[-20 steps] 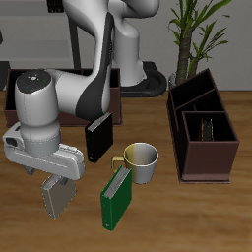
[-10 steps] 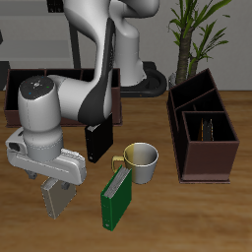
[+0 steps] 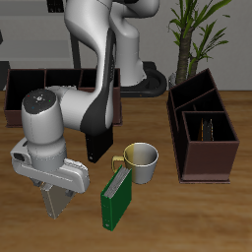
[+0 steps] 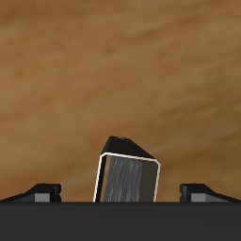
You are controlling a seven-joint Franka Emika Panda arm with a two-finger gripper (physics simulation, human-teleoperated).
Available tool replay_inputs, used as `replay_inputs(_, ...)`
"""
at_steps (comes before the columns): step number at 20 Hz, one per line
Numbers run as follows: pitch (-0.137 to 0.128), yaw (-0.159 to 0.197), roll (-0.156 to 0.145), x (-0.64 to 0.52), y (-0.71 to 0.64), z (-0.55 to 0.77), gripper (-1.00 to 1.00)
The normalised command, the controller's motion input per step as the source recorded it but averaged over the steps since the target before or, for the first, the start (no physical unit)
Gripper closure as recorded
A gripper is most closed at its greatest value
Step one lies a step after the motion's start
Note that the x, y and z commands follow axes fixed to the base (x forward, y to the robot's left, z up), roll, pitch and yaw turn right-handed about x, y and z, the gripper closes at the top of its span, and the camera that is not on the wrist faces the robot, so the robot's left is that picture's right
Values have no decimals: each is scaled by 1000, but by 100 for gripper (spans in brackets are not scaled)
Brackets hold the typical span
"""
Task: Place the orange book into the left desk caddy's right compartment and place the striped book into the back desk caddy's front compartment and place the yellow book into the back desk caddy's back compartment
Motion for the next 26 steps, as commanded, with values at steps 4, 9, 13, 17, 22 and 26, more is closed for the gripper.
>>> replay_inputs(4, -3, -40, -7, -150, -102, -40, 100)
replay_inputs(9, -25, -24, -9, -36, -66, 169, 100)
replay_inputs(13, -6, -18, 3, 10, -17, 24, 100)
replay_inputs(17, -31, 34, -2, -98, -10, 166, 100)
replay_inputs(22, -117, 79, -9, -395, -34, 879, 100)
replay_inputs(26, -132, 117, -6, -583, -39, 1028, 100)
